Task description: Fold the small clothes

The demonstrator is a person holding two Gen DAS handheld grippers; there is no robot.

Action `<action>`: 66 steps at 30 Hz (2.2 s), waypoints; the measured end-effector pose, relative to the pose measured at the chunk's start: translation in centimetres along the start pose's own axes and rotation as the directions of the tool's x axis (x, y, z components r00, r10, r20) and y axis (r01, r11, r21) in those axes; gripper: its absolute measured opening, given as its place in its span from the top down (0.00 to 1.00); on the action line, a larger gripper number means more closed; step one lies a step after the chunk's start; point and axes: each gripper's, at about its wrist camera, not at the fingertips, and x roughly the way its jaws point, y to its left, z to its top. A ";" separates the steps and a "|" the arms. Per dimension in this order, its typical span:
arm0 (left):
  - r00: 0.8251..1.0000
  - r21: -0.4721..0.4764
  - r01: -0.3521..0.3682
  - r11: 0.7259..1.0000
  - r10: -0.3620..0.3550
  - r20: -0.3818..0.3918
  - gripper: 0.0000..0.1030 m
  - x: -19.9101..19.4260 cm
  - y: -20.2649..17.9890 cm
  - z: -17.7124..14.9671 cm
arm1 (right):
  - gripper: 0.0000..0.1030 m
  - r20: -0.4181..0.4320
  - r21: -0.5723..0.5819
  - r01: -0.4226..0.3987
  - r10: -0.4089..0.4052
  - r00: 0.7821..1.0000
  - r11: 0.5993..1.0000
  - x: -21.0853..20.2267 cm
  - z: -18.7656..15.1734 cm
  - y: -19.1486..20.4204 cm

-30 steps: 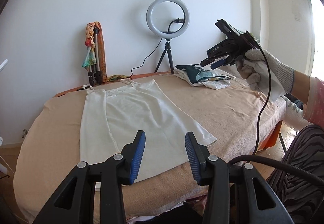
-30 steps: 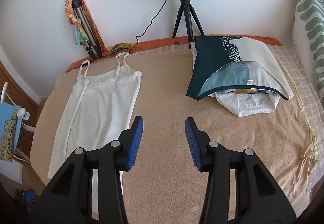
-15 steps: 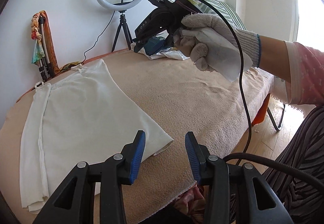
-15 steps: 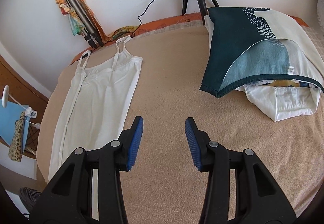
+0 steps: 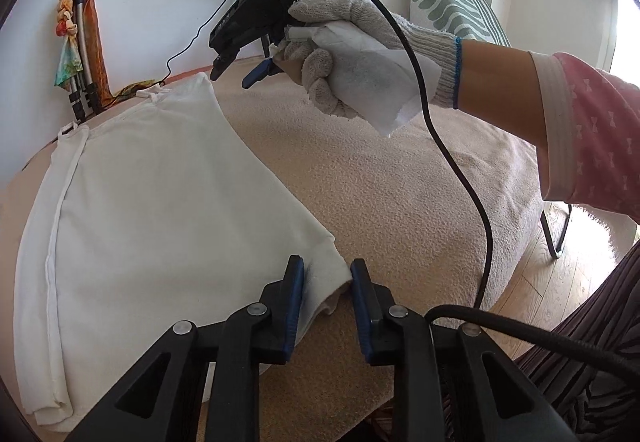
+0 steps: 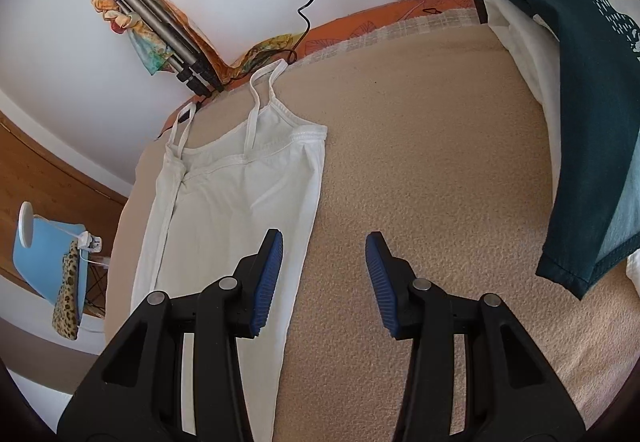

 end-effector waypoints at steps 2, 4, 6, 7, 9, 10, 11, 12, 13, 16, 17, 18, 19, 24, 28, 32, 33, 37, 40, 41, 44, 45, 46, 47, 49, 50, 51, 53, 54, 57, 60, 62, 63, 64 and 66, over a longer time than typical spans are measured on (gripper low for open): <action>0.999 -0.069 0.040 0.997 -0.040 -0.002 0.90 -0.1 0.9 0.3 | 0.56 -0.008 0.003 0.002 -0.002 1.000 1.000 1.2 0.7 0.5; 0.996 -0.159 0.087 0.983 -0.086 0.011 0.92 -0.6 2.1 0.4 | 0.56 -0.014 0.005 0.007 -0.007 1.000 1.000 2.3 1.3 0.7; 0.993 -0.225 0.117 0.967 -0.112 0.034 0.92 -1.1 2.9 0.4 | 0.56 -0.011 0.008 0.016 -0.016 1.000 1.000 3.2 1.8 0.8; 0.993 -0.235 0.118 0.965 -0.111 0.043 0.92 -1.4 2.9 0.3 | 0.56 -0.003 0.013 0.014 -0.014 1.000 1.000 3.4 2.0 0.9; 0.993 -0.232 0.111 0.966 -0.100 0.056 0.92 -1.7 2.6 0.2 | 0.56 0.002 0.027 0.004 -0.004 1.000 1.000 3.8 2.5 0.8; 0.994 -0.227 0.105 0.968 -0.094 0.059 0.92 -1.8 2.2 0.1 | 0.59 0.004 0.034 0.007 -0.008 1.000 0.999 3.9 2.8 0.8; 0.994 -0.227 0.103 0.968 -0.092 0.062 0.92 -1.9 2.0 0.1 | 0.74 -0.001 0.038 0.010 -0.010 1.000 0.999 4.1 3.0 0.9; 0.993 -0.234 0.107 0.966 -0.094 0.065 0.92 -2.0 2.2 0.1 | 0.94 -0.013 0.041 0.015 -0.014 1.000 0.999 4.3 3.2 1.0; 0.993 -0.246 0.113 0.963 -0.098 0.070 0.92 -2.0 2.5 0.2 | 0.94 -0.018 0.042 0.036 -0.035 0.999 0.998 4.3 3.4 1.2; 0.990 -0.287 0.128 0.949 -0.105 0.094 0.92 -2.7 3.2 0.1 | 0.95 -0.006 0.011 0.079 -0.078 0.997 0.997 3.7 3.9 2.5; 0.989 -0.301 0.132 0.944 -0.106 0.102 0.92 -2.9 3.5 0.1 | 0.96 -0.001 -0.007 0.085 -0.085 0.996 0.996 3.4 4.1 3.2; 0.988 -0.314 0.139 0.939 -0.110 0.109 0.92 -3.1 3.9 0.1 | 0.96 0.002 -0.027 0.101 -0.101 0.995 0.994 3.2 4.3 3.9; 0.987 -0.325 0.145 0.935 -0.113 0.115 0.92 -3.4 4.1 0.1 | 0.96 0.005 -0.047 0.119 -0.119 0.993 0.992 2.9 4.4 4.5; 0.984 -0.379 0.144 0.914 -0.093 0.150 0.92 -5.0 5.4 -0.5 | 0.96 0.002 -0.103 0.182 -0.183 0.983 0.978 2.9 5.2 7.7; 0.982 -0.423 0.145 0.895 -0.079 0.169 0.92 -6.3 6.7 -1.4 | 0.96 0.003 -0.128 0.209 -0.211 0.978 0.969 3.4 5.5 9.9; 0.982 -0.460 0.140 0.877 -0.064 0.178 0.92 -7.2 8.5 -2.4 | 0.96 0.010 -0.153 0.230 -0.232 0.973 0.961 4.3 5.8 12.1; 0.982 -0.470 0.140 0.871 -0.060 0.180 0.92 -7.4 8.9 -2.7 | 0.96 0.010 -0.163 0.235 -0.237 0.972 0.958 4.7 5.8 12.7; 0.981 -0.515 0.147 0.844 -0.058 0.185 0.92 -7.9 10.1 -3.9 | 0.96 -0.002 -0.210 0.250 -0.257 0.967 0.945 6.6 5.5 15.3; 0.980 -0.566 0.164 0.808 -0.069 0.186 0.92 -7.9 10.8 -4.8 | 0.96 -0.018 -0.244 0.260 -0.272 0.962 0.934 8.5 5.0 17.0; 0.980 -0.581 0.169 0.796 -0.071 0.188 0.92 -7.8 11.1 -5.1 | 0.96 -0.023 -0.255 0.262 -0.277 0.961 0.931 9.2 4.8 17.5; 0.981 -0.601 0.164 0.782 -0.068 0.180 0.92 -7.8 11.5 -5.8 | 0.96 -0.040 -0.286 0.269 -0.292 0.956 0.920 11.1 4.3 18.8; 0.982 -0.602 0.160 0.783 -0.064 0.177 0.92 -7.8 11.5 -5.9 | 0.96 -0.049 -0.295 0.271 -0.297 0.954 0.916 11.8 4.1 19.2; 0.983 -0.601 0.157 0.784 -0.064 0.173 0.92 -7.9 11.6 -6.1 | 0.96 -0.059 -0.303 0.270 -0.300 0.952 0.914 12.4 4.0 19.4; 0.984 -0.602 0.153 0.784 -0.063 0.168 0.93 -7.9 11.6 -6.2 | 0.96 -0.072 -0.311 0.261 -0.296 0.952 0.914 13.0 3.8 19.7; 0.988 -0.606 0.125 0.786 -0.044 0.147 0.91 -7.9 11.6 -6.3 | 0.96 -0.092 -0.320 0.252 -0.295 0.951 0.913 13.9 3.5 19.9; 0.990 -0.607 0.115 0.787 -0.039 0.138 0.84 -7.9 11.7 -6.4 | 0.95 -0.094 -0.319 0.256 -0.299 0.950 0.913 14.1 3.4 19.9; 0.990 -0.610 0.109 0.785 -0.034 0.134 0.78 -8.0 11.8 -6.4 | 0.88 -0.106 -0.312 0.247 -0.292 0.950 0.917 14.3 3.3 19.9; 0.991 -0.612 0.097 0.785 -0.020 0.132 0.75 -8.6 11.9 -6.7 | 0.67 -0.119 -0.279 0.213 -0.254 0.960 0.936 13.8 3.4 19.8; 0.991 -0.608 0.091 0.789 -0.012 0.132 0.75 -8.9 11.9 -6.8 | 0.61 -0.104 -0.270 0.203 -0.238 0.966 0.941 13.1 3.4 19.8; 0.991 -0.587 0.078 0.806 0.002 0.134 0.75 -10.1 11.8 -6.8 | 0.61 -0.060 -0.264 0.192 -0.215 0.975 0.945 10.5 3.5 19.8; 0.991 -0.533 0.053 0.844 0.020 0.131 0.75 -11.3 11.5 -6.6 | 0.61 -0.034 -0.238 0.164 -0.177 0.984 0.957 7.1 3.2 19.4; 0.992 -0.497 0.037 0.867 0.030 0.126 0.73 -12.2 11.3 -6.6 | 0.61 -0.011 -0.226 0.147 -0.153 0.988 0.963 4.5 2.5 19.2; 0.992 -0.482 0.032 0.876 0.030 0.120 0.73 -12.6 11.2 -6.7 | 0.61 -0.001 -0.224 0.141 -0.145 0.989 0.964 3.3 2.0 19.1; 0.993 -0.464 0.025 0.885 0.031 0.113 0.73 -13.0 11.2 -6.8 | 0.61 0.010 -0.223 0.141 -0.142 0.990 0.965 2.0 1.5 19.1; 0.994 -0.425 0.007 0.905 0.040 0.101 0.73 -13.9 11.3 -6.9 | 0.61 0.026 -0.222 0.127 -0.124 0.992 0.967 -0.4 0.3 19.1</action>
